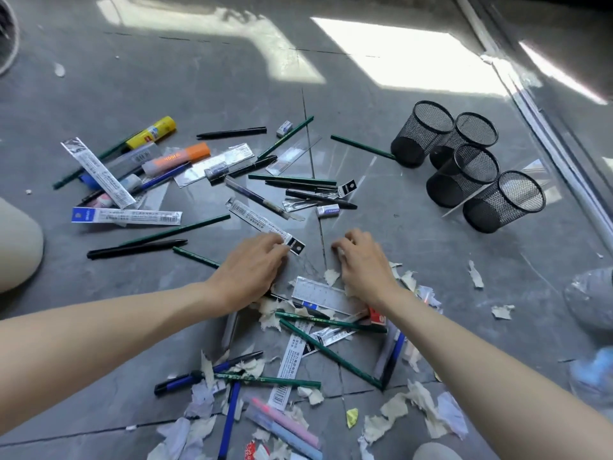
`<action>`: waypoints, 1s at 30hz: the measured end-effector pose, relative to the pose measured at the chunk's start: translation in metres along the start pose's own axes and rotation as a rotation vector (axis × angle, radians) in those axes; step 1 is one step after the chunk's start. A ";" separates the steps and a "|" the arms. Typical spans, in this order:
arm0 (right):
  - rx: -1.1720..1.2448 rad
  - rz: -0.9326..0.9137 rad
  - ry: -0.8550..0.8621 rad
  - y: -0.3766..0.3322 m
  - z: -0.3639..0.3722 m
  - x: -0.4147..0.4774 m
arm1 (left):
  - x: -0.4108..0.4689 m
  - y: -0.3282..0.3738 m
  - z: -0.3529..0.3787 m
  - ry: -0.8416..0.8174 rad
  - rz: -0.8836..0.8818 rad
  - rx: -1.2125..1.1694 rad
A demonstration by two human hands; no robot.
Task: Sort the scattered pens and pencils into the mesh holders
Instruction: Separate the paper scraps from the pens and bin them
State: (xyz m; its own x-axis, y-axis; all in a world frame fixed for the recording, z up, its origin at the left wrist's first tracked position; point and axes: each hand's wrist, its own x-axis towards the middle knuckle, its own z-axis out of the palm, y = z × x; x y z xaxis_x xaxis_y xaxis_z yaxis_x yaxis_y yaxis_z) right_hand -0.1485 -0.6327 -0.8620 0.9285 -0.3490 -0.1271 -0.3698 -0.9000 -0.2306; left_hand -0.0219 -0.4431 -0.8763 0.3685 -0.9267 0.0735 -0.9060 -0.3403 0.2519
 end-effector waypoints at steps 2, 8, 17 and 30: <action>-0.062 -0.057 -0.046 -0.012 -0.006 0.014 | 0.012 -0.009 0.000 0.030 -0.154 -0.002; 0.044 -0.054 -0.381 -0.053 0.004 0.052 | 0.045 -0.030 -0.007 -0.202 -0.307 0.045; -0.171 -0.031 -0.296 0.007 0.000 0.006 | 0.011 -0.038 -0.014 -0.240 -0.273 0.087; -0.034 -0.395 -0.288 0.027 0.000 -0.039 | -0.004 0.015 -0.017 -0.526 0.478 0.037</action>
State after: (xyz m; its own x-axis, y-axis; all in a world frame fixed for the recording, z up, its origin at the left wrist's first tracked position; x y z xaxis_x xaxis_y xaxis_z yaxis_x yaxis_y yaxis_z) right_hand -0.1945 -0.6437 -0.8638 0.9486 0.1032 -0.2991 0.0148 -0.9588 -0.2837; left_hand -0.0331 -0.4420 -0.8566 -0.2125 -0.9269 -0.3095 -0.9531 0.1266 0.2751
